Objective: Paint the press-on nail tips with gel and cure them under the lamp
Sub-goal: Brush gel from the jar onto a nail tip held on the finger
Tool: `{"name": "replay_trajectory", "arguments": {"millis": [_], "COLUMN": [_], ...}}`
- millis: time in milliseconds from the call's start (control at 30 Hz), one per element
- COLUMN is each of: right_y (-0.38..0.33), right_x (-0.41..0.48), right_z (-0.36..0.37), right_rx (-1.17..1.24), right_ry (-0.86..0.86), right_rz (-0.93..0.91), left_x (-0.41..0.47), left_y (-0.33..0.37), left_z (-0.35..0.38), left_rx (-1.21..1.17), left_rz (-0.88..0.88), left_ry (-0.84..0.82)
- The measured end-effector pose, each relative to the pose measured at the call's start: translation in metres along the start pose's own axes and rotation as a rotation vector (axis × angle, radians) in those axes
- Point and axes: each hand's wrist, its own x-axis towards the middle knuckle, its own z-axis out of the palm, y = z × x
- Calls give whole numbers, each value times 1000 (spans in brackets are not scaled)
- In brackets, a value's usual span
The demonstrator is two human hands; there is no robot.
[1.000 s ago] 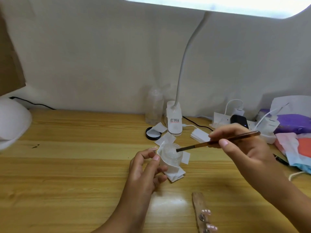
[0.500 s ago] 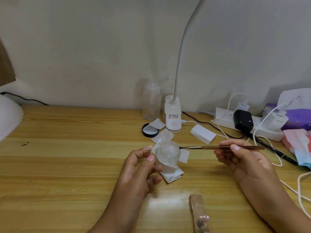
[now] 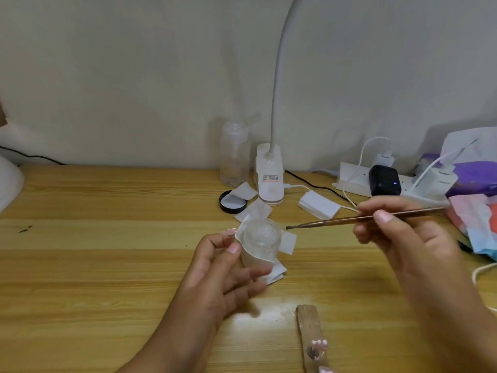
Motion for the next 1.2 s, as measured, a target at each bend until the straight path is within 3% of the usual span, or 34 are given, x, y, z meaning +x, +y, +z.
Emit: {"name": "replay_trajectory", "arguments": {"millis": [67, 133, 233, 367, 600, 833, 1200], "right_y": [-13, -25, -42, -44, -33, -25, -15], "right_x": [12, 25, 24, 25, 13, 8, -3], "right_z": [3, 11, 26, 35, 37, 37, -6], "right_rx": [-153, -268, -487, -709, -857, -748, -455], "right_ry": [-21, -38, -251, -427, -502, -503, -222], "right_rz": [-128, -143, -405, -433, -535, -493, -326], "left_x": [2, 5, 6, 7, 10, 9, 11], "left_y": [3, 6, 8, 7, 2, 1, 9], "left_z": [-1, -2, -4, -3, -4, -5, -1], "left_rx": [-34, -72, -114, -121, -81, -65, -231], "left_rz": [-71, -144, -197, -193, -135, -129, -267], "left_ry": [-63, -138, -184, -187, -194, -217, -100]}}
